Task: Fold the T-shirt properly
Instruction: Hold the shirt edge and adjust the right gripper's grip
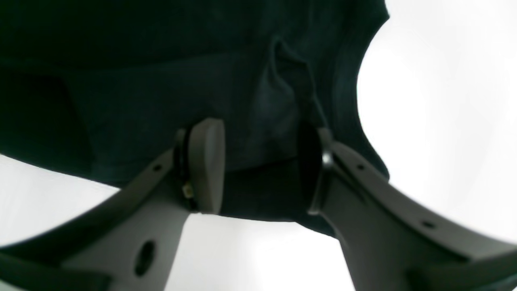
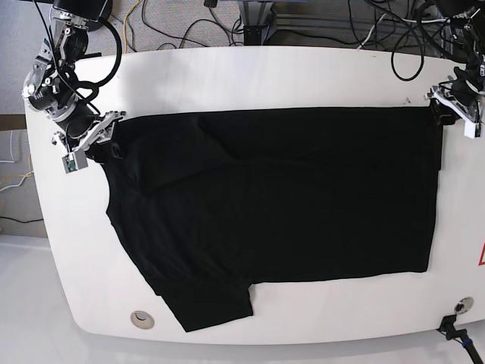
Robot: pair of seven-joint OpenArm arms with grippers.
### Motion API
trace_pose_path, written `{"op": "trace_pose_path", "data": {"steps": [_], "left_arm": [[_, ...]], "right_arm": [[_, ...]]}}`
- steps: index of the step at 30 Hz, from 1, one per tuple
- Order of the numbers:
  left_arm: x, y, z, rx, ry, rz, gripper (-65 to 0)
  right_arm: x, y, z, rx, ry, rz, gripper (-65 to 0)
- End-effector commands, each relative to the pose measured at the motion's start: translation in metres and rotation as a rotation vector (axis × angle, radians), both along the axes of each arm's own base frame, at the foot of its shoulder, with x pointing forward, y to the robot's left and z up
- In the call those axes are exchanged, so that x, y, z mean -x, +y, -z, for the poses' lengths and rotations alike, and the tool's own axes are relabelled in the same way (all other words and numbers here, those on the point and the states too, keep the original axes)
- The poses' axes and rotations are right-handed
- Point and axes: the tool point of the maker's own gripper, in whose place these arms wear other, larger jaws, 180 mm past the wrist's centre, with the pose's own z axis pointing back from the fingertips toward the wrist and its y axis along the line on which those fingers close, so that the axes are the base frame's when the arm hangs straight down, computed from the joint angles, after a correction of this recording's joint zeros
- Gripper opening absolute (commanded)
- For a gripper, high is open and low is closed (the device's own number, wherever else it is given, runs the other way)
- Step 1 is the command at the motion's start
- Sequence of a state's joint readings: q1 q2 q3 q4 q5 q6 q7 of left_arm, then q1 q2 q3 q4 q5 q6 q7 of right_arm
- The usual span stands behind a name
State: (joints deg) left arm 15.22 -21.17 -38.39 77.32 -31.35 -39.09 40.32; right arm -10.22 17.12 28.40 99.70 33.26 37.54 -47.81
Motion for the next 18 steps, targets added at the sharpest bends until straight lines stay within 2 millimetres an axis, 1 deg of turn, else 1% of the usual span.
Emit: {"op": "trace_pose_path", "data": {"steps": [1, 3, 4, 5, 7, 9, 10, 18], "left_arm": [[-0.012, 0.000, -0.018, 0.006, -0.065, 0.019, -39.8], [-0.013, -0.003, -0.016, 0.016, -0.069, 0.017, -41.9], [-0.012, -0.004, -0.014, 0.021, -0.066, 0.013, -45.4], [-0.012, -0.006, -0.012, 0.022, -0.065, 0.017, -49.9], [-0.012, -0.007, -0.008, 0.027, -0.057, 0.014, -64.1], [-0.011, -0.008, -0.004, 0.030, -0.050, 0.010, -65.0], [-0.002, -0.005, 0.000, 0.025, -0.006, 0.004, -65.0], [-0.002, -0.004, -0.002, 0.032, -0.014, 0.003, -65.0]], "right_arm": [[-0.009, -0.002, -0.015, -0.003, -0.058, -0.003, -36.4], [-0.010, -0.002, -0.015, -0.006, -0.061, 0.000, -36.2], [-0.010, -0.001, -0.014, -0.004, -0.059, -0.004, -36.2], [-0.011, -0.001, -0.014, -0.004, -0.059, -0.006, -36.3], [-0.012, -0.001, -0.014, -0.005, -0.058, -0.004, -36.3], [-0.012, -0.003, -0.012, -0.011, -0.053, 0.007, -36.7], [-0.009, 0.000, -0.014, -0.006, -0.053, -0.010, -36.0], [0.003, 0.000, -0.002, -0.011, -0.009, -0.008, -35.9]]}}
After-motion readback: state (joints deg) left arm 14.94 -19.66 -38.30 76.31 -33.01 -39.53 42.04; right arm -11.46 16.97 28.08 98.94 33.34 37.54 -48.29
